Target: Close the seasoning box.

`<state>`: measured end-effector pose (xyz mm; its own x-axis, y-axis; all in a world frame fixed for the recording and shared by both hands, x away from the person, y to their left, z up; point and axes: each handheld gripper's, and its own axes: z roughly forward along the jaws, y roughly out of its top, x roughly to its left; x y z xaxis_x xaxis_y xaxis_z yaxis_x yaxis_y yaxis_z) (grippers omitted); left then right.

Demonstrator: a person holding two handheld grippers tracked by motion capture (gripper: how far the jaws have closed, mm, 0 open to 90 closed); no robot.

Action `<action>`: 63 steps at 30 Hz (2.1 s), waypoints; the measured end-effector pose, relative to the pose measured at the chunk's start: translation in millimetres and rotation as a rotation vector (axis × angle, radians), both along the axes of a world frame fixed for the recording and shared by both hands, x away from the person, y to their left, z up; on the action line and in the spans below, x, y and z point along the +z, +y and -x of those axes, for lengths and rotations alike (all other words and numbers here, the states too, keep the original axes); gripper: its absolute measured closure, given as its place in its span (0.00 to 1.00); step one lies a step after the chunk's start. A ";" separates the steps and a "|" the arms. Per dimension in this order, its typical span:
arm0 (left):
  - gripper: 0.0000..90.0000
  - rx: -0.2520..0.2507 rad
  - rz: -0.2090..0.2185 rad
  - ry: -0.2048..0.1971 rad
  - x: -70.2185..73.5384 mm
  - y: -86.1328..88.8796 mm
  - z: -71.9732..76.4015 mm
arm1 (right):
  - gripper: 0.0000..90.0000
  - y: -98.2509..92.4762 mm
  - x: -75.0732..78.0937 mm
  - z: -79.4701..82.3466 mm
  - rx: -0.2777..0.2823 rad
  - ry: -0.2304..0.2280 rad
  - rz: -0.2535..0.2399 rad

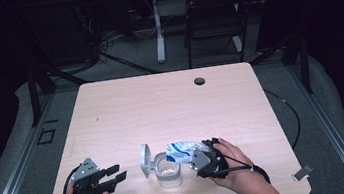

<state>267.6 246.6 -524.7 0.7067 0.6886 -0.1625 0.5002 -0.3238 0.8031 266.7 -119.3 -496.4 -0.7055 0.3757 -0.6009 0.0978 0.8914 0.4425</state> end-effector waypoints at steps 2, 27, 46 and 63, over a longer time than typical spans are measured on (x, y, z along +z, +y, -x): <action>0.65 0.001 0.004 0.001 -0.3 -0.1 0.0 | 0.47 0.2 0.2 0.0 0.002 -0.005 0.007; 0.65 0.000 0.002 0.007 -2.3 -0.8 -0.6 | 0.47 3.5 -0.2 1.2 0.031 -0.062 0.147; 0.65 -0.001 -0.005 0.010 -2.2 1.2 -1.3 | 0.48 7.8 0.6 0.0 0.035 -0.079 0.204; 0.65 0.002 -0.009 0.011 -2.3 0.9 -1.2 | 0.48 10.9 6.1 1.1 0.037 -0.104 0.311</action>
<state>268.8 247.5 -527.0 0.7037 0.6912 -0.1642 0.5098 -0.3304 0.7943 265.6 -108.4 -490.2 -0.6441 0.1385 -0.7523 0.0314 0.9874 0.1549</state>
